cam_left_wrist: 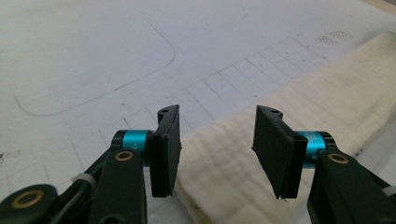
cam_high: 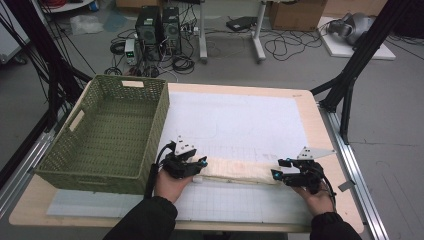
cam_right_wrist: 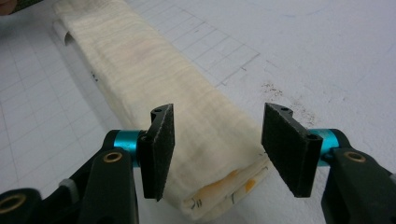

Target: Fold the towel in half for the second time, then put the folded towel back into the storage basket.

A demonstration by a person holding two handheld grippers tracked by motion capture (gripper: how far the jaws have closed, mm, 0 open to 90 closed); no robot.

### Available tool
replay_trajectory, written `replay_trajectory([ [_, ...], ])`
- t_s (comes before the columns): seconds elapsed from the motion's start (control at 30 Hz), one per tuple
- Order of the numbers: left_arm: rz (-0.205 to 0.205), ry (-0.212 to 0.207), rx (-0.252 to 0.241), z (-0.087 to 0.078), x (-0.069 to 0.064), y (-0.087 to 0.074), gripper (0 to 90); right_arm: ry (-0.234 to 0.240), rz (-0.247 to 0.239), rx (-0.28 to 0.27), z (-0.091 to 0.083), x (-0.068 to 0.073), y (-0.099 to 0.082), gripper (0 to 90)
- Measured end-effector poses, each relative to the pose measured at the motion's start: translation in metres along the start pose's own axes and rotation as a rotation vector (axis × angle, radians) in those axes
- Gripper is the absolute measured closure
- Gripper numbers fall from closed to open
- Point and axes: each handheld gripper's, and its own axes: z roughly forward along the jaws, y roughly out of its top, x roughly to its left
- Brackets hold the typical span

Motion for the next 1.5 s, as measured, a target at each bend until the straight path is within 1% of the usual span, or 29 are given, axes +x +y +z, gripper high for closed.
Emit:
replay_trajectory([
  [0.5, 0.000, -0.001, -0.001, 0.000, 0.000, 0.000, 51.3, -0.006, 0.001, 0.002, 0.000, 0.000, 0.000, 44.0],
  [0.7, 0.003, 0.001, 0.007, 0.000, -0.001, 0.000, 51.3, 0.000, 0.007, 0.002, 0.000, 0.000, 0.000, 44.0],
  [0.73, 0.010, 0.000, 0.011, 0.000, -0.001, 0.000, 51.3, 0.000, 0.004, 0.002, 0.000, 0.000, 0.000, 44.1],
  [0.9, 0.016, 0.001, 0.020, 0.000, -0.002, -0.002, 51.2, 0.002, 0.010, 0.003, -0.001, 0.000, 0.001, 44.5],
  [0.97, 0.014, 0.009, 0.021, 0.000, -0.003, -0.004, 51.2, -0.002, 0.014, 0.003, -0.001, 0.000, 0.001, 44.5],
  [1.03, 0.009, 0.006, 0.021, 0.001, -0.004, -0.005, 50.5, 0.001, 0.024, 0.008, -0.001, 0.000, 0.000, 44.5],
  [1.07, 0.009, 0.005, 0.024, 0.001, -0.004, -0.006, 50.5, -0.001, 0.018, 0.007, -0.001, 0.000, 0.000, 44.4],
  [1.2, 0.012, 0.003, 0.037, 0.002, -0.005, -0.008, 50.5, -0.007, 0.021, 0.010, -0.002, 0.000, 0.000, 44.5],
  [1.27, 0.011, 0.007, 0.045, 0.001, -0.005, -0.010, 50.5, -0.008, 0.029, 0.009, -0.002, -0.001, -0.001, 44.6],
  [1.3, 0.005, 0.008, 0.047, 0.001, -0.006, -0.011, 50.5, -0.009, 0.030, 0.013, -0.002, -0.001, -0.001, 44.7],
  [1.37, 0.017, 0.026, 0.057, 0.000, -0.007, -0.013, 50.7, -0.013, 0.040, 0.022, -0.002, -0.001, -0.001, 45.2],
  [1.4, 0.015, 0.032, 0.060, 0.000, -0.007, -0.014, 50.8, -0.015, 0.045, 0.023, -0.001, -0.002, -0.002, 45.6],
  [1.5, 0.024, 0.049, 0.082, -0.001, -0.007, -0.016, 51.3, -0.021, 0.064, 0.050, 0.001, -0.004, -0.004, 46.5],
])
